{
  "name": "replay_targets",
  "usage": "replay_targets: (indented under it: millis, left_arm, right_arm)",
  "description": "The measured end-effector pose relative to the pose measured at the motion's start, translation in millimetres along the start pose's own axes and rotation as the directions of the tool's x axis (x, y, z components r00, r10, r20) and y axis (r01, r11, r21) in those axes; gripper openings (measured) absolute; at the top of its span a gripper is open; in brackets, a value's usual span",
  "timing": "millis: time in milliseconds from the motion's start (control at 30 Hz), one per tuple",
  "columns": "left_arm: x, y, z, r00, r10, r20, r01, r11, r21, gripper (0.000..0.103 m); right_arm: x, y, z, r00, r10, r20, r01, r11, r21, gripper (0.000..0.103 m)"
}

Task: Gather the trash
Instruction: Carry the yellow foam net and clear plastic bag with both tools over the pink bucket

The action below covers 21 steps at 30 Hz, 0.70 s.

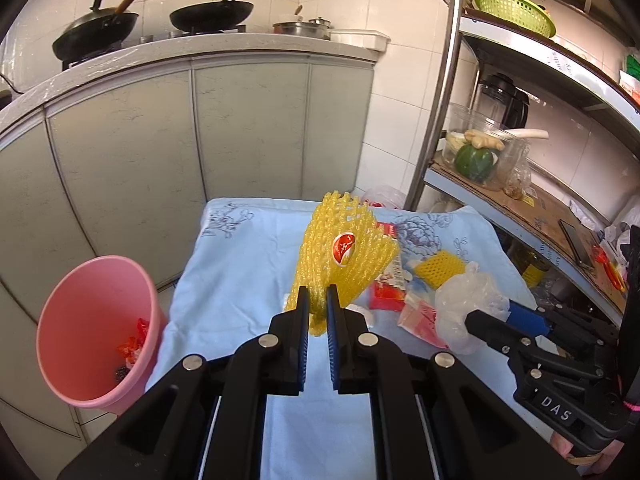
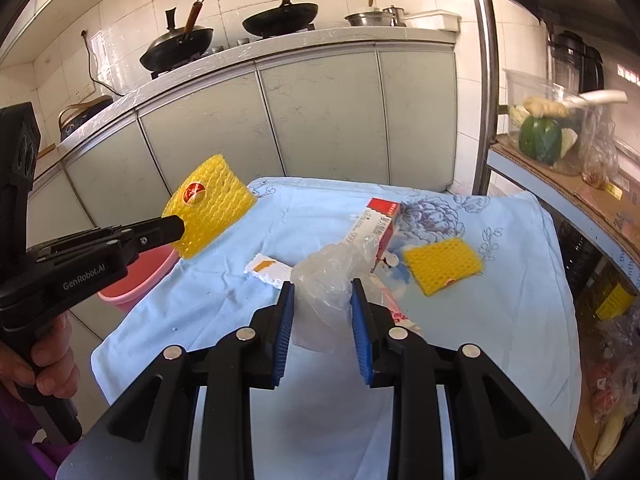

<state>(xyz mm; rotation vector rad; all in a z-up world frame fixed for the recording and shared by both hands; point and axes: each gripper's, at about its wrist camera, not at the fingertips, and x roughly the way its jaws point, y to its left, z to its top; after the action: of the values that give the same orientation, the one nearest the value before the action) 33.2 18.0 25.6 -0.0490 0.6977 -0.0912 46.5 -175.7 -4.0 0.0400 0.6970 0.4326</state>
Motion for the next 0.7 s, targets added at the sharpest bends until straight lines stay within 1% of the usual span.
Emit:
replay_targets:
  millis: [200,400,700]
  left_arm:
    - [-6,16,-3,0.999,0.038,0.017,-0.038,0.999,-0.025,0.008]
    - [-9,30,-5,0.997,0.079,0.026,-0.077,0.996,-0.05,0.008]
    - [-8,65,-12,0.988,0.153,0.018,-0.15,0.982,-0.116,0.008]
  right_arm:
    - [5,13,8,1.0,0.013,0.002,-0.013,1.0,-0.028,0.028]
    - [16,30,18,0.999,0.043,-0.008,-0.043,0.997,-0.067,0.028]
    - [45,74,38,0.992,0.12,-0.034,-0.123,0.981,-0.149,0.028]
